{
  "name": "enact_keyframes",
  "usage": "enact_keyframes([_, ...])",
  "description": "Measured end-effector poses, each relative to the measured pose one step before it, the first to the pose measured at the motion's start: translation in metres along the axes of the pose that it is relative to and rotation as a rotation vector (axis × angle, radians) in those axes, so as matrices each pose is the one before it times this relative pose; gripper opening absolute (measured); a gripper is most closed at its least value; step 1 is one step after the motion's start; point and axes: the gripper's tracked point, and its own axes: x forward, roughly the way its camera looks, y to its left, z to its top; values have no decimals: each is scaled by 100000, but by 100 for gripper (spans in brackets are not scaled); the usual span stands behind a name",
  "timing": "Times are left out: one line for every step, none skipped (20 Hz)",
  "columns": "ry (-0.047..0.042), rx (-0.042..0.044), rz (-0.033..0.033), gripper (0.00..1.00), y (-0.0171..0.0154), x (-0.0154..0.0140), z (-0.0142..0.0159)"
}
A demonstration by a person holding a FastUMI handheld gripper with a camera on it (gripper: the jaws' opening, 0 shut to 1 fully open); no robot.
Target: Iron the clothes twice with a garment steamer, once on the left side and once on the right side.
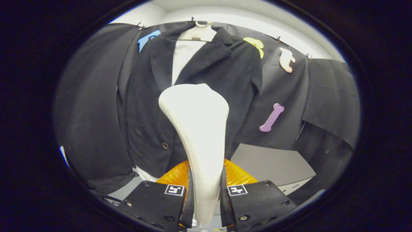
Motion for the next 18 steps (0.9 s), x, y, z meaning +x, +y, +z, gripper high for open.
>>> enact_keyframes([-3223,590,602,35,3,-513,1700])
enact_keyframes([-2966,309,430,35,319,-306,1992])
enact_keyframes([-2493,31,758,35,474,-282,1765])
enact_keyframes([-2393,627,904,36,577,-195,1610])
enact_keyframes([-2146,220,834,35,598,124,1573])
enact_keyframes([-1386,385,742,35,491,184,1209])
enact_keyframes([-1882,342,897,35,602,271,1147])
enact_keyframes([-1542,186,499,35,576,81,1277])
enact_keyframes([-1693,175,652,35,579,23,1174])
enact_keyframes([-1466,-90,284,35,613,219,939])
enact_keyframes([-1196,-487,-137,35,663,392,898])
enact_keyframes([-732,-1105,-160,35,680,479,853])
enact_keyframes([-362,-486,-599,35,468,354,596])
enact_keyframes([-822,-78,-582,35,477,535,610])
enact_keyframes([-367,52,140,35,612,495,656])
enact_keyframes([49,603,503,35,883,413,507])
enact_keyframes([125,295,724,35,802,569,262])
enact_keyframes([796,-304,-225,35,581,440,374])
